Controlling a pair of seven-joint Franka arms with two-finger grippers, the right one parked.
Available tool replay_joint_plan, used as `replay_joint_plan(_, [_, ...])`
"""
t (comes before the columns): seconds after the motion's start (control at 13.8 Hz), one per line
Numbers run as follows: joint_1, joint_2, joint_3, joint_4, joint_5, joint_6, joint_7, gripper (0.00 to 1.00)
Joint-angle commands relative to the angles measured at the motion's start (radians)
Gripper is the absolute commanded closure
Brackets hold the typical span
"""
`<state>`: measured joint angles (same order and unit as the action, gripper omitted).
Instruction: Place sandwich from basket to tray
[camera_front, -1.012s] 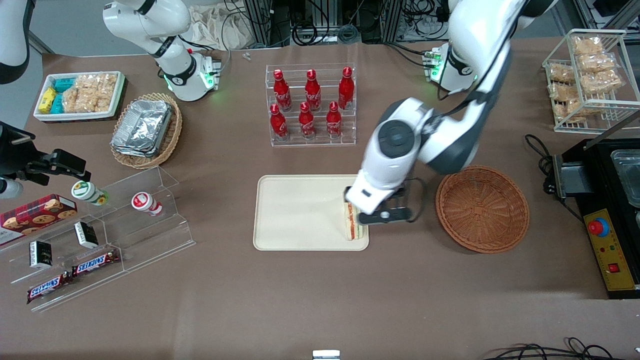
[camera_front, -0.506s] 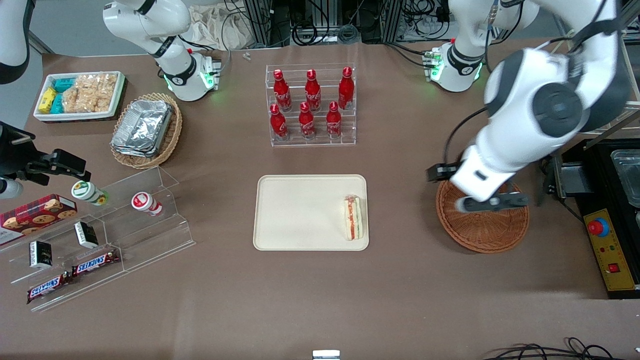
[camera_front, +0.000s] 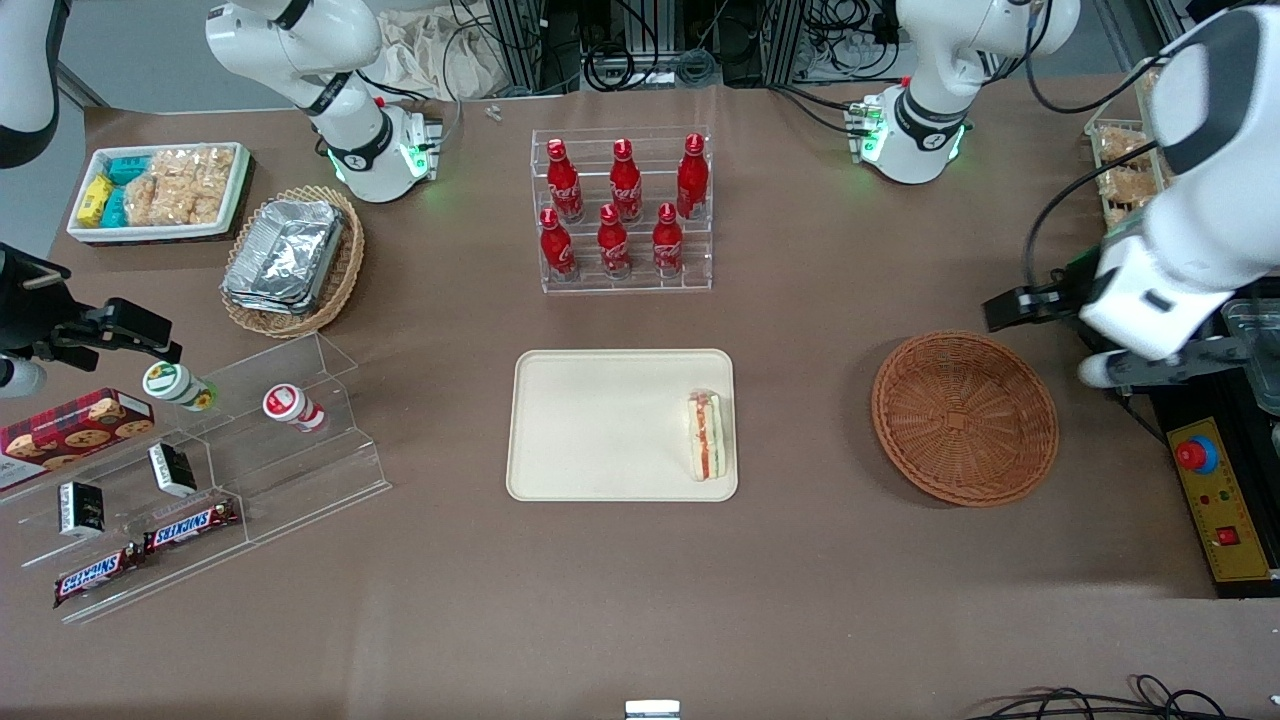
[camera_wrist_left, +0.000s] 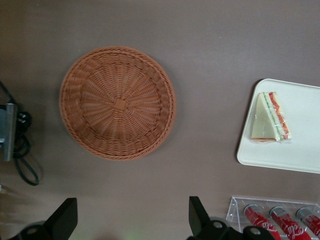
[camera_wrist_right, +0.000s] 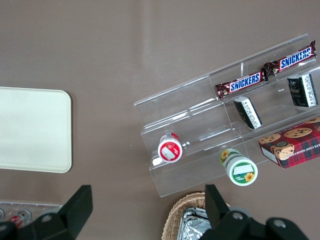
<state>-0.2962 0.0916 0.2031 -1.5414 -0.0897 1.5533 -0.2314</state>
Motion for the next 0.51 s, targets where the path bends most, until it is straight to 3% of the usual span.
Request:
replay_joint_plan(0.0, [0.121,-0.107,-0.127,-0.084,0.033,-0.019,0.021,0.00])
replay_joint_plan(0.14, [0.250,-0.151,-0.252,-0.135,0.045,-0.012,0.023,0.00])
replay_joint_plan(0.43, [0.276,-0.092,-0.284,-0.059,0.051,-0.028,0.017,0.00])
